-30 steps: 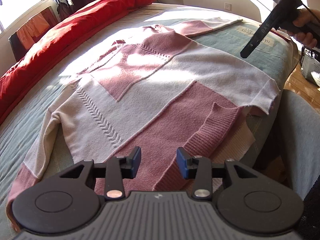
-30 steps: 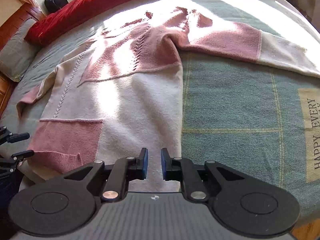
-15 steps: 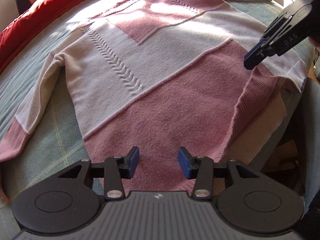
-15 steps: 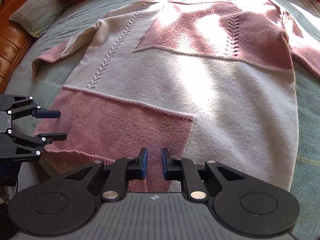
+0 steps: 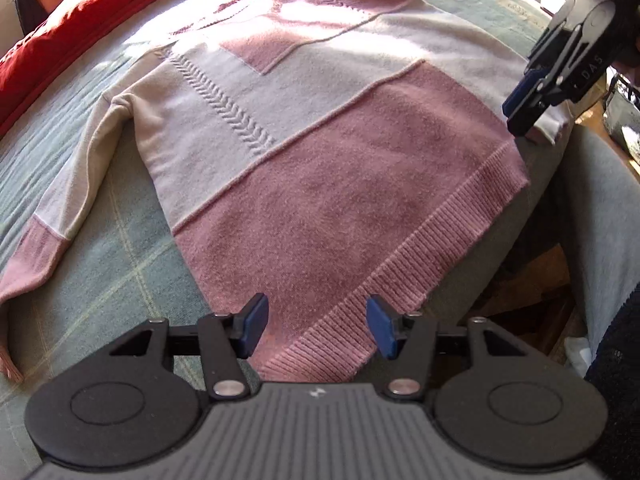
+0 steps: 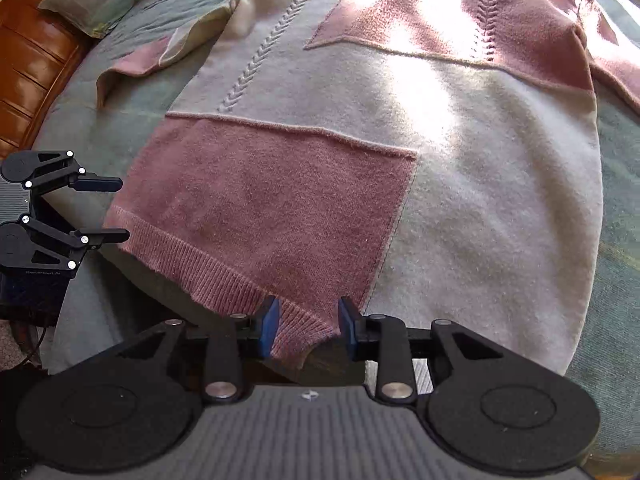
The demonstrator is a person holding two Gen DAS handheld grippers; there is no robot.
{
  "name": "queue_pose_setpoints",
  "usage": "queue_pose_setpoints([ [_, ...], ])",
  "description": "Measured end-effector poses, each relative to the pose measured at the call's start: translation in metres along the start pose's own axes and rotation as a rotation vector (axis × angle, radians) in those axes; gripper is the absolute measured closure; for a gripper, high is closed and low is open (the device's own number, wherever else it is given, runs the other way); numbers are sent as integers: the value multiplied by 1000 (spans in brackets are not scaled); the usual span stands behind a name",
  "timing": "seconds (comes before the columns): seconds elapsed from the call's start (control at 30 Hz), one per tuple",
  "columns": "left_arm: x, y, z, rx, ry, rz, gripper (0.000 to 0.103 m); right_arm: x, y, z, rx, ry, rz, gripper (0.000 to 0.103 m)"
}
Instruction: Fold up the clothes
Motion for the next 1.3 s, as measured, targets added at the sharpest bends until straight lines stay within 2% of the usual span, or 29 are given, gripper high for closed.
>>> queue_pose_setpoints([
  [0.13, -5, -17, 38, -62, 104, -59, 46, -15, -10, 28, -54, -71, -33, 66],
  [0.2, -9, -30, 43, -49, 163, -113, 46, -30, -11, 29, -61, -139, -17, 66],
  [0.3, -2, -47, 31, -15, 243, -118, 46, -53, -10, 18, -71, -245, 20, 62],
  [0.47, 27, -40, -4, -31, 341, -109, 46, -99, 1, -29, -95, -455, 80, 62],
  [0.6, 42, -28, -13, -5, 351, -80, 46, -119, 18, -46, -126, -537, 76, 62],
  [0.67, 49, -21, -1, -13, 351, -70, 46, -120, 29, -36, -155, -514, 34, 57],
  [0.73, 55, -16, 25, -65, 362, -82, 47, -117, 39, -12, -210, -466, 9, 53],
  [0.8, 59, -17, 57, -133, 393, -120, 45, -113, 40, 21, -269, -440, 36, 48],
  [0.87, 61, -25, 85, -182, 434, -165, 36, -111, 34, 51, -316, -428, 67, 44],
  [0.97, 62, -51, 110, -196, 517, -244, 34, -118, 10, 77, -330, -486, 116, 42],
  [1.03, 62, -72, 113, -173, 577, -286, 34, -128, -2, 80, -336, -520, 98, 42],
  [1.13, 76, -86, 91, -131, 600, -197, 34, -150, 5, 64, -384, -553, 49, 42],
  [1.27, 104, -73, 52, -147, 604, -102, 33, -183, 23, 35, -452, -586, -41, 43],
  [1.3, 107, -70, 47, -150, 601, -111, 33, -186, 25, 31, -452, -589, -32, 43],
])
Point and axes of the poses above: each gripper's, at about its wrist camera, not at the fingertips, and y roughly against the way its jaws point, x to its left, z to its top, the point moved 9 cm from there along -y, roughly the way its jaws point, and after that the axes turned 1 degree about -z, right-handed, at the moved point
